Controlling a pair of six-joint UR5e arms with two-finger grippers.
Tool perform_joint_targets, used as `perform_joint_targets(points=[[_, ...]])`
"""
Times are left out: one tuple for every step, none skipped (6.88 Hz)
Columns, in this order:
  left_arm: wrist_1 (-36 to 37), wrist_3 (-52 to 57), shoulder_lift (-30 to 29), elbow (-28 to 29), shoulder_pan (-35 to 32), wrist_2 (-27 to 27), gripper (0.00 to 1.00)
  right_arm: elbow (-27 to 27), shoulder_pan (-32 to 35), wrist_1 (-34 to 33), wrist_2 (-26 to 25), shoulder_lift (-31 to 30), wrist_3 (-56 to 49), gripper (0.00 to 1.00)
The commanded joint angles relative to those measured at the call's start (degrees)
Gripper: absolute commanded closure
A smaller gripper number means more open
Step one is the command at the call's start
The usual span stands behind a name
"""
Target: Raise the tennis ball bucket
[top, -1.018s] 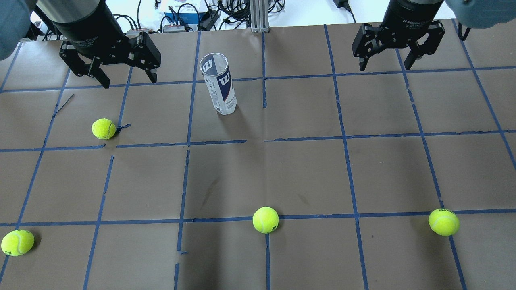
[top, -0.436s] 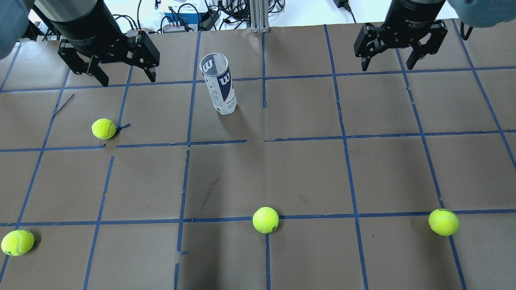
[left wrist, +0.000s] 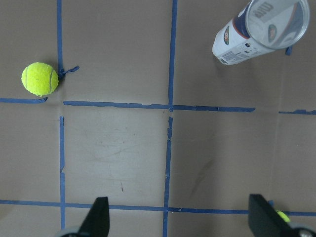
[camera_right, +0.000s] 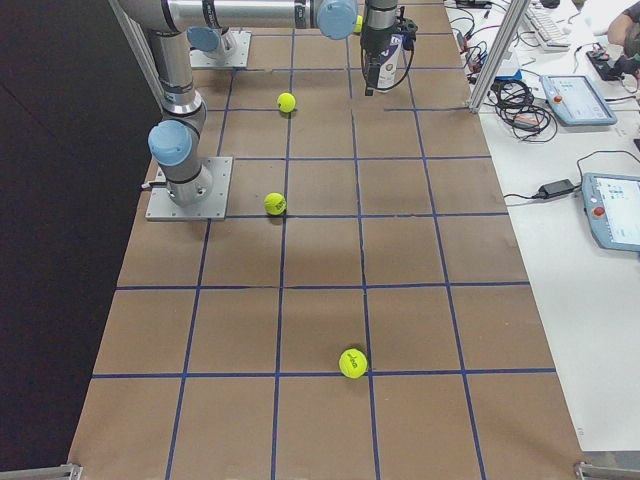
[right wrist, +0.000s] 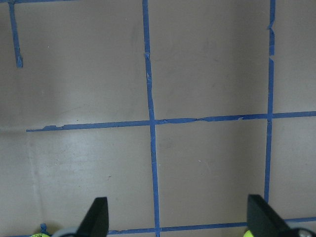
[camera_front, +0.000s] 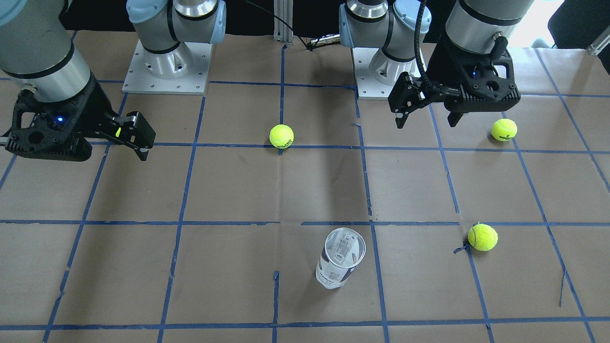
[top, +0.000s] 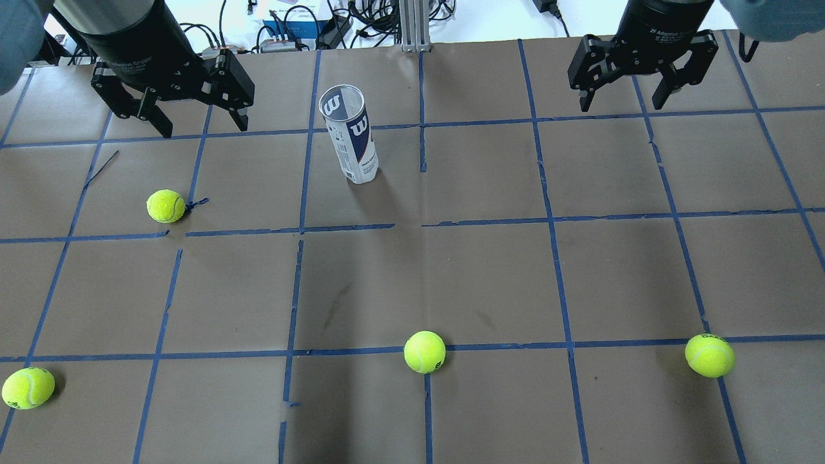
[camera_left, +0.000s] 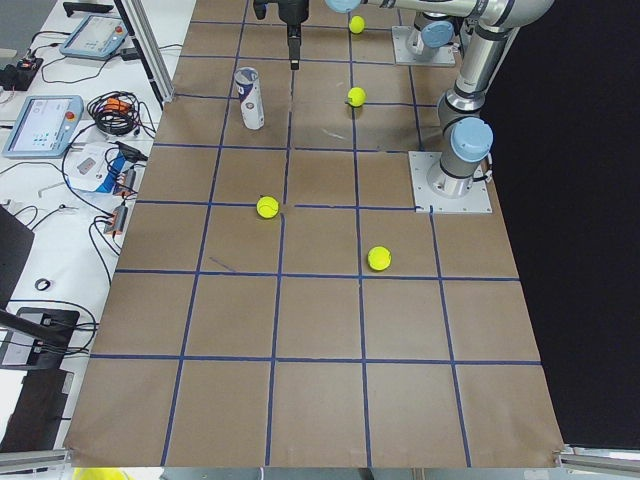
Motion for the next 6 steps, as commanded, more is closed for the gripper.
perform_joint_targets(points=[[0.0,0.0,0.0,0.1,0.1,0.2,0.0,0.4,0.0,0.1,0.0,0.0,0.0,0.0],[0.0,0.0,0.0,0.1,0.1,0.2,0.0,0.4,-0.1,0.1,-0.1,0.0,0.0,0.0],[0.0,0.0,0.0,0.2,0.1,0.1,0.0,0.5,0.1,0.1,-0.1,0.0,0.0,0.0],[0.0,0.1,0.0,0.2,0.1,0.0,0.0,0.5,0.2,0.1,-0.1,0.0,0.0,0.0],[0.0,0.1,0.0,0.3,0.1,-0.4,0.0,0.6,0.2,0.1,-0.1,0.0,0.0,0.0],[0.0,0.0,0.0,0.1,0.1,0.2,0.0,0.6,0.2,0.1,-0.1,0.0,0.0,0.0]])
